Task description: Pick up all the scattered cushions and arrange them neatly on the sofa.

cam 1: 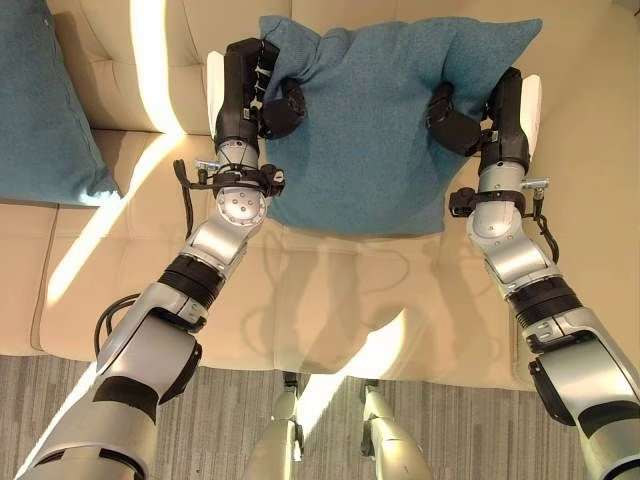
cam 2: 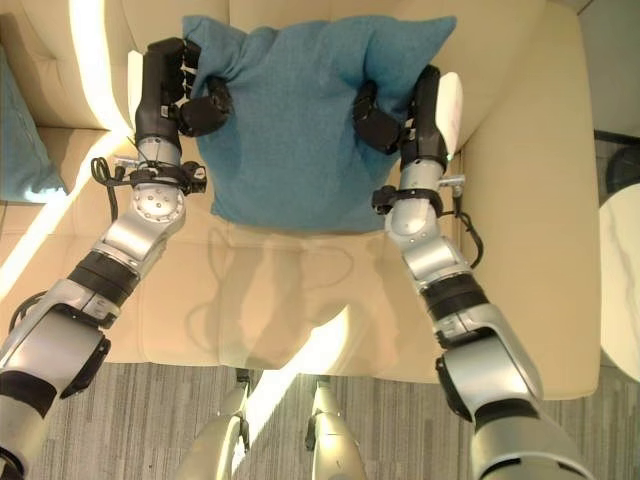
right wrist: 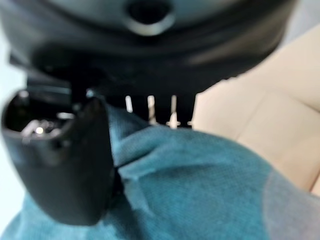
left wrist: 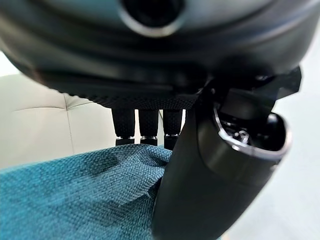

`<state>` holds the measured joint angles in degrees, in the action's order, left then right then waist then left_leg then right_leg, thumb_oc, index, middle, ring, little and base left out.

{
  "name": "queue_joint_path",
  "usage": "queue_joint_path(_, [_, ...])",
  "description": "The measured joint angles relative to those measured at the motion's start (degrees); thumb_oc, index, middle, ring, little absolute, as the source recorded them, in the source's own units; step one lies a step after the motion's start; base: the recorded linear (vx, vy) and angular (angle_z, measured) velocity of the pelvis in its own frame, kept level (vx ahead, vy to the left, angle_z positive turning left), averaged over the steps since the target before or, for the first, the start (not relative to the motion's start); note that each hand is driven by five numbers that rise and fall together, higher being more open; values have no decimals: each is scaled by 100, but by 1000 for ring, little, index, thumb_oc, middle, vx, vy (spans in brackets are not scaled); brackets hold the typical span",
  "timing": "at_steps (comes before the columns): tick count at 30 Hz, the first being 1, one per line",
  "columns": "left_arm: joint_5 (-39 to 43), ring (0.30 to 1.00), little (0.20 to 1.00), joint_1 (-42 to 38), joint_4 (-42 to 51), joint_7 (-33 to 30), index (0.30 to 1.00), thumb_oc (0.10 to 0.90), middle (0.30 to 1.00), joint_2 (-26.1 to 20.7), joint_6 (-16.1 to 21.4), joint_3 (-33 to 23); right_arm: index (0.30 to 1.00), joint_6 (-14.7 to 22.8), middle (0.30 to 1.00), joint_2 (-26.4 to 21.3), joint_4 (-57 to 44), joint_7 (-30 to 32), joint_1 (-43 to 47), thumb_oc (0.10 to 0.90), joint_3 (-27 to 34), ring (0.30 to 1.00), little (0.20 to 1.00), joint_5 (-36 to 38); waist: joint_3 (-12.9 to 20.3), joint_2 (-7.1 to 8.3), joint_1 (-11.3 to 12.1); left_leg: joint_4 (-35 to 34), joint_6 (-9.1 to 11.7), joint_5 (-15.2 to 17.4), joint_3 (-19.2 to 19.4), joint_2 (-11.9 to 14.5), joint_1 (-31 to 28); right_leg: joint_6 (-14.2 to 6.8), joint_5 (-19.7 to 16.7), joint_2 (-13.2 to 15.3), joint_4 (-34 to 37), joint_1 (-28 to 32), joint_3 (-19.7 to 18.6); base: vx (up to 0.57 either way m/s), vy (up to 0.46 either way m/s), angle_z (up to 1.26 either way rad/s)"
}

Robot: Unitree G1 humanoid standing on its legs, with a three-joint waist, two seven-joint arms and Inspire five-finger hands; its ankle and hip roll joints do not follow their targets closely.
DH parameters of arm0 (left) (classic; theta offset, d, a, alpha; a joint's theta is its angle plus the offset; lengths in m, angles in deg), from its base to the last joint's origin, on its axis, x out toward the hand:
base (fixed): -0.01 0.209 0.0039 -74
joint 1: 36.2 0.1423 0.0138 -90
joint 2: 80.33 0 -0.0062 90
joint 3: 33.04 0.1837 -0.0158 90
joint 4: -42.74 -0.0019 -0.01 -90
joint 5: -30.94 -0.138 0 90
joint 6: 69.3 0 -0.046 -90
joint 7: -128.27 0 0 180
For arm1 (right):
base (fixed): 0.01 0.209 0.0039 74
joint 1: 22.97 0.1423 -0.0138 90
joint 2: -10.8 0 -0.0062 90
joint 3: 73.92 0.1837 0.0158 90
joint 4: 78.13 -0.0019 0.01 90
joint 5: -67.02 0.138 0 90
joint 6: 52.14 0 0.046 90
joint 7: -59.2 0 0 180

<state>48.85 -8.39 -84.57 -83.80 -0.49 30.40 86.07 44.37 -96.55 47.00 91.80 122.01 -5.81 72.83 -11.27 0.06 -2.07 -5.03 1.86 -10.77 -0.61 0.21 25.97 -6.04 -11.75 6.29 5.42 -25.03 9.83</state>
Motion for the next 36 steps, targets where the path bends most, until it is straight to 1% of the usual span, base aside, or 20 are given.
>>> queue_joint_path(8, [0, 300, 300, 0, 32, 35, 300, 400, 300, -35, 0, 24, 300, 2, 300, -13, 86, -66, 0, 400, -4, 300, 300, -1, 0, 0, 1, -1, 0, 0, 1, -1, -79, -5, 5, -3, 1, 84, 9, 8, -4, 0])
queue_joint_path(10, [0, 300, 300, 0, 19, 74, 300, 400, 300, -29, 0, 38, 300, 10, 300, -13, 213, -114, 22, 400, -17, 300, 300, -3, 0, 0, -4, -1, 0, 0, 1, -8, -58, -43, 34, -2, 1, 67, 6, 5, -17, 0])
queue_joint_path(14, [-2, 300, 300, -11, -29, 266, 300, 400, 300, -155, 2, 253, 300, 36, 300, -119, 625, -158, 154, 400, -283, 300, 300, -24, 0, 0, 4, -2, 1, 0, 3, -4, 18, -51, 43, -8, 1, -6, -4, 12, -29, 0])
queue_joint_path(15, [-3, 316, 316, -13, -32, 324, 316, 411, 316, -164, 3, 311, 328, 34, 328, -156, 736, -204, 173, 419, -338, 328, 328, -22, 0, 0, 1, -1, 1, 0, 0, -3, 57, -50, 43, -6, 1, -41, 4, 0, 0, 0])
queue_joint_path(16, [-3, 415, 415, -13, -33, 329, 415, 477, 415, -166, 7, 316, 413, 39, 413, -159, 737, -219, 196, 475, -339, 413, 413, -24, 0, 0, -5, -1, 1, 0, 5, -8, 71, -50, 43, -8, 1, -58, -1, 4, -41, 0])
queue_joint_path(17, [-2, 634, 634, -32, -124, 349, 634, 623, 634, -168, 57, 319, 662, 101, 662, -165, 955, -240, 338, 642, -466, 662, 662, -24, 0, -1, -17, -1, 2, -1, 11, -14, 73, -50, 43, -10, 1, -63, -7, 0, 0, 0])
queue_joint_path(18, [-1, 900, 900, -93, -216, 385, 900, 800, 900, -161, 62, 344, 900, 93, 900, -178, 1123, -265, 469, 800, -554, 900, 900, -23, 1, -1, -18, 0, 2, -2, 14, -16, 73, -50, 43, -9, 1, -63, -9, 0, 0, 0])
queue_joint_path(20, [3, 900, 900, -176, -286, 405, 900, 800, 900, -181, 63, 342, 900, 28, 900, -212, 1260, -360, 671, 800, -567, 900, 900, -21, 1, -1, -14, 0, 4, -4, 11, -13, 73, -50, 43, -9, 0, -60, -2, -7, -20, 1])
queue_joint_path(22, [20, 900, 900, -191, -337, 434, 900, 800, 900, -253, 82, 340, 900, 9, 900, -263, 1638, -471, 933, 800, -762, 900, 900, 2, 2, -2, -9, 0, 8, -7, 13, -14, 72, -50, 43, -10, 0, -59, -3, -6, -19, 0])
queue_joint_path(24, [124, 900, 900, -191, -391, 516, 900, 800, 900, -278, 139, 337, 900, -27, 900, -433, 1650, -630, 964, 800, -817, 900, 900, 21, 2, -2, 16, 1, 8, -7, 8, -10, 71, -50, 43, -7, 0, -51, 8, 0, 0, 0])
queue_joint_path(25, [282, 900, 900, -213, -546, 547, 900, 800, 900, -314, 186, 331, 900, -52, 900, -453, 1726, -746, 1050, 800, -819, 900, 900, 86, 2, -3, 0, 1, 9, -7, 11, -10, 67, -50, 43, -6, 0, -47, 8, 0, 0, 0])
queue_joint_path(29, [356, 900, 900, -292, -680, 751, 900, 800, 900, -472, 194, 301, 900, -72, 900, -545, 1838, -909, 1201, 800, -940, 900, 900, 123, 2, -2, 5, 2, 11, -9, 12, -4, 63, -50, 42, -2, -1, -41, 10, -5, -21, 0])
queue_joint_path(30, [409, 900, 900, -333, -786, 818, 900, 800, 900, -578, 183, 242, 900, -74, 900, -650, 1829, -963, 1235, 800, -971, 900, 900, 126, 2, -2, 0, 2, 11, -9, 17, -2, 52, -50, 42, -2, -1, -35, 12, 14, -40, -1])
queue_joint_path(31, [398, 900, 900, -309, -783, 1009, 900, 800, 900, -799, 195, 215, 900, -32, 900, -881, 1753, -1056, 1207, 800, -966, 900, 900, 121, 2, -2, 1, 2, 11, -9, 18, 1, 22, -50, 42, -3, -1, -5, 12, 13, -44, -1])
queue_joint_path(32, [401, 900, 900, -307, -803, 1027, 900, 800, 900, -890, 187, 209, 900, -26, 900, -1002, 1719, -1072, 1205, 800, -969, 900, 900, 118, 2, -2, 1, 2, 11, -9, 20, 2, 10, -50, 42, -3, -1, 6, 15, 0, 0, 0])
queue_joint_path(33, [398, 900, 900, -199, -992, 1153, 900, 800, 900, -1187, 170, 74, 900, -36, 900, -1359, 1641, -1133, 1016, 800, -770, 900, 900, 118, 2, -2, -2, 2, 11, -9, 21, 7, -68, -50, 42, -7, -1, 85, 26, 0, 0, 0])
queue_joint_path(35, [397, 900, 900, 163, -976, 1186, 900, 800, 900, -1495, 155, -223, 900, -34, 900, -1660, 1557, -1138, 676, 800, -472, 900, 900, 120, 2, -2, -15, 1, 11, -9, 31, 8, -144, -50, 43, -7, -1, 154, 34, 44, -21, 0])
queue_joint_path(36, [392, 900, 900, 635, -910, 1267, 900, 800, 900, -1677, 157, -679, 900, -54, 900, -1885, 1384, -1140, 201, 800, -64, 900, 900, 123, 2, -2, -24, 1, 11, -9, 45, 8, -231, -52, 44, -7, 0, 242, 32, 44, -19, -3])
